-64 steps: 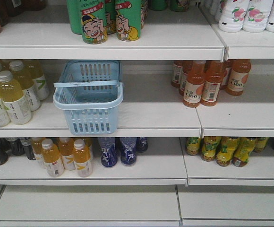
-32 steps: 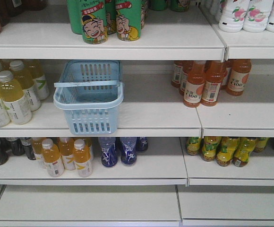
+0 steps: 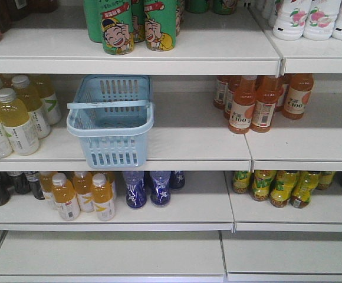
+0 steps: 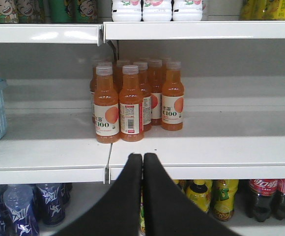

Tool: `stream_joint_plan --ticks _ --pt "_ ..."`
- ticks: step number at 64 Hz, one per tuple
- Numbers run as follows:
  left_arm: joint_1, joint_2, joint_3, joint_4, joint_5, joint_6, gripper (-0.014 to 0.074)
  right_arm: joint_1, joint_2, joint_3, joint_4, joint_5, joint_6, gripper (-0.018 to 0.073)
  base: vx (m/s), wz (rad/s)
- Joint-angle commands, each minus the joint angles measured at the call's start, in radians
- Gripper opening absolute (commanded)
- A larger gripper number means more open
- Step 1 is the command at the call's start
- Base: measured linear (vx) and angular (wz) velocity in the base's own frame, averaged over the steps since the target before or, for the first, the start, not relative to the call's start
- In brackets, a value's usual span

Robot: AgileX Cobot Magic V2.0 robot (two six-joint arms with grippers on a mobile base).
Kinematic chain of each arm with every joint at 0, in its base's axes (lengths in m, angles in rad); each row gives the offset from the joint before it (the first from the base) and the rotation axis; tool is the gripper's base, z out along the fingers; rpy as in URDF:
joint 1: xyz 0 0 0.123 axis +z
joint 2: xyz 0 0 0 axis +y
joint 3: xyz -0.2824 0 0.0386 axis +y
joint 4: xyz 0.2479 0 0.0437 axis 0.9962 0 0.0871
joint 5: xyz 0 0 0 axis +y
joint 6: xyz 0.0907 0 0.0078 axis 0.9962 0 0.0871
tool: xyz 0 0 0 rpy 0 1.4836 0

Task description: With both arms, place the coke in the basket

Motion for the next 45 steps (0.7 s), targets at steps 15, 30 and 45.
stream_joint_plan --ticks 15,30,45 --pt "0.001 0.274 -0.280 -0.014 -0.012 -0.014 -0.0006 -0.005 -0.013 0.008 -0.003 -0.071 -0.010 -0.0010 0.00 0.00" --pt "0.001 0.520 -0.406 -0.014 0.026 -0.014 -0.0006 -0.005 -0.013 0.008 -0.003 -0.071 -0.010 -0.0010 0.00 0.00" --pt "0.001 0.636 -0.406 -0.014 0.023 -0.014 -0.0006 -0.005 -0.013 0.008 -0.003 -0.071 -0.010 -0.0010 0.00 0.00"
